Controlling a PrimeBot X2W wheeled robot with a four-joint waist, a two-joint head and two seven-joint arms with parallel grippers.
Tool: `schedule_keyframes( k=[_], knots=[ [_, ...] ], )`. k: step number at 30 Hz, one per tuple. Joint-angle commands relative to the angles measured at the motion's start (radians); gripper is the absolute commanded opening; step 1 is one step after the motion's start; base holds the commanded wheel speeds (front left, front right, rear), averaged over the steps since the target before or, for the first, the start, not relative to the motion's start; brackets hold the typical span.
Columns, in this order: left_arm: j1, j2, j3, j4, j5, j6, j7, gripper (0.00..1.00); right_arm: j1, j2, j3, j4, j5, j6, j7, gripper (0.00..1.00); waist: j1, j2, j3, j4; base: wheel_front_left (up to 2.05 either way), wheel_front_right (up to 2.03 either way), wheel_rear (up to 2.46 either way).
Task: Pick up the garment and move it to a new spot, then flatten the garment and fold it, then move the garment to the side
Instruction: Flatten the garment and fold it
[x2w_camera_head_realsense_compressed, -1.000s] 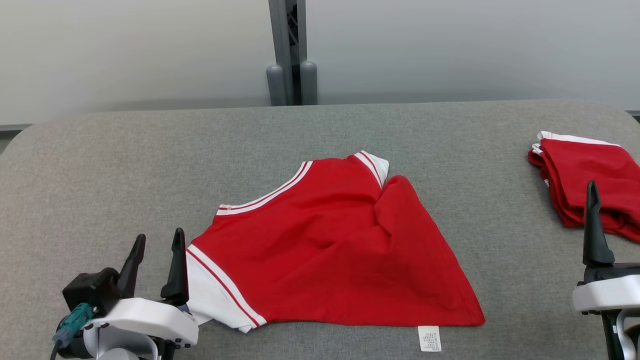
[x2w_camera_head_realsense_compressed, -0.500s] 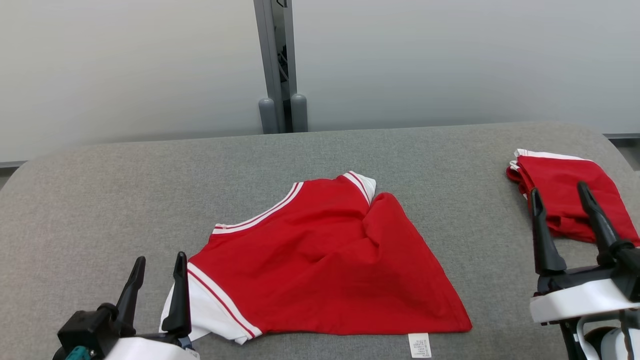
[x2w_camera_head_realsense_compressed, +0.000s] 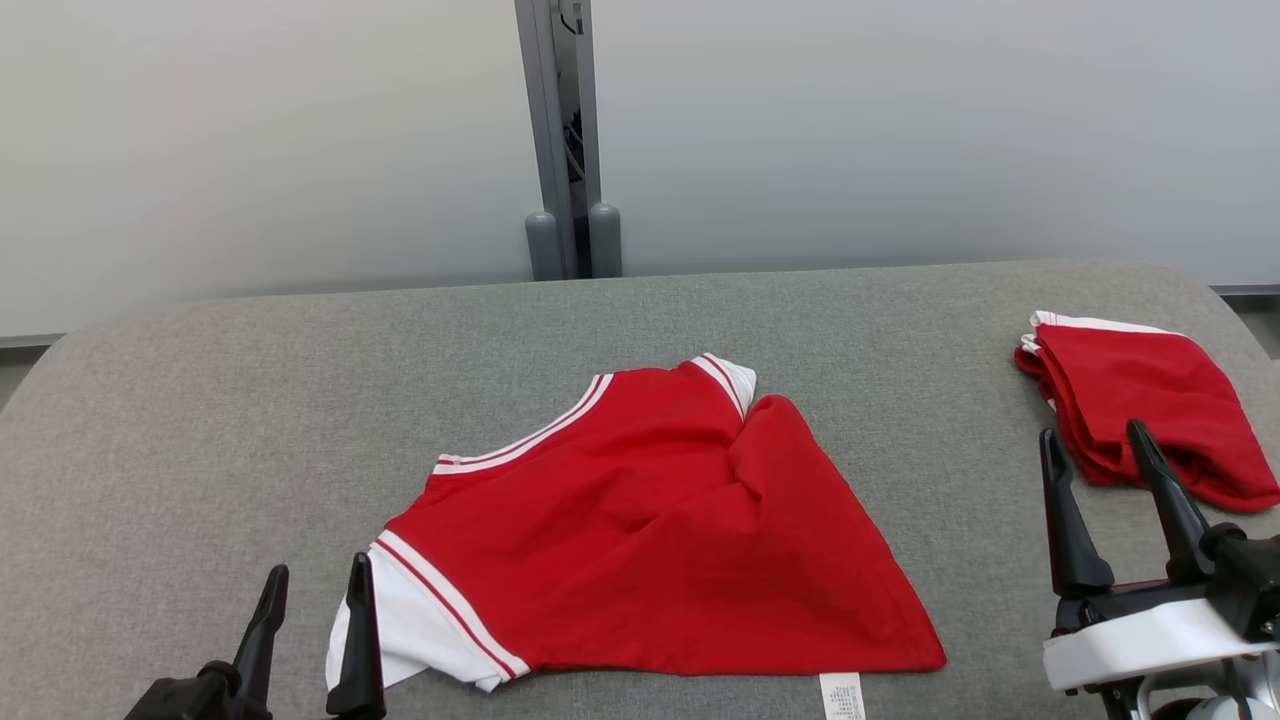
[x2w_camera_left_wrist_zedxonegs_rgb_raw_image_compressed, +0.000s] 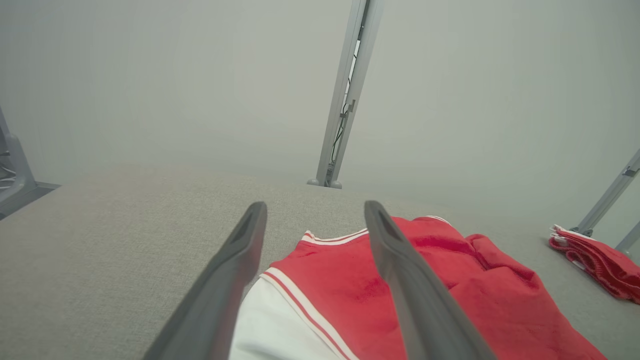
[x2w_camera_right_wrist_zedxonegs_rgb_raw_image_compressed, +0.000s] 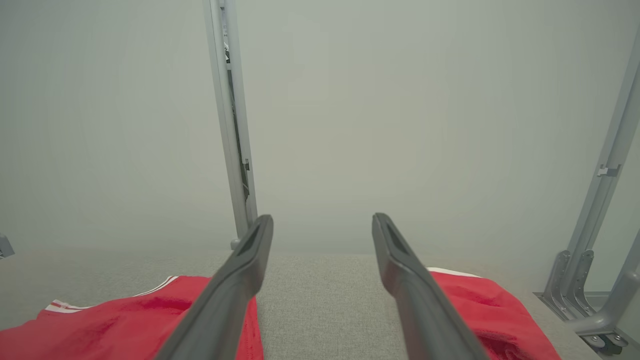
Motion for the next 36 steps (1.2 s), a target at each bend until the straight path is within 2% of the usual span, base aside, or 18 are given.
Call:
schedule_keyframes(
  k=[1, 29, 36],
  knots=[
    [0.008, 0.005, -0.001, 0.000, 0.009, 0.007, -0.004, 1.00, 0.009, -0.005, 0.000, 0.006, 0.007, 0.000, -0.009, 1.00, 0.0000, 0.0000, -0.002, 0.001, 0.00, 0.00, 0.00],
    [0.018, 0.003, -0.018, 0.016, -0.007, 0.029, 0.031, 1.00, -0.012, -0.005, 0.019, 0.047, 0.003, 0.000, 0.001, 1.00, 0.0000, 0.0000, -0.016, 0.009, 0.00, 0.00, 0.00],
    [0.046, -0.031, -0.007, 0.101, -0.125, -0.020, 0.091, 1.00, -0.019, -0.005, 0.007, 0.081, -0.012, 0.000, -0.007, 1.00, 0.0000, 0.0000, 0.002, 0.013, 0.00, 0.00, 0.00]
  ],
)
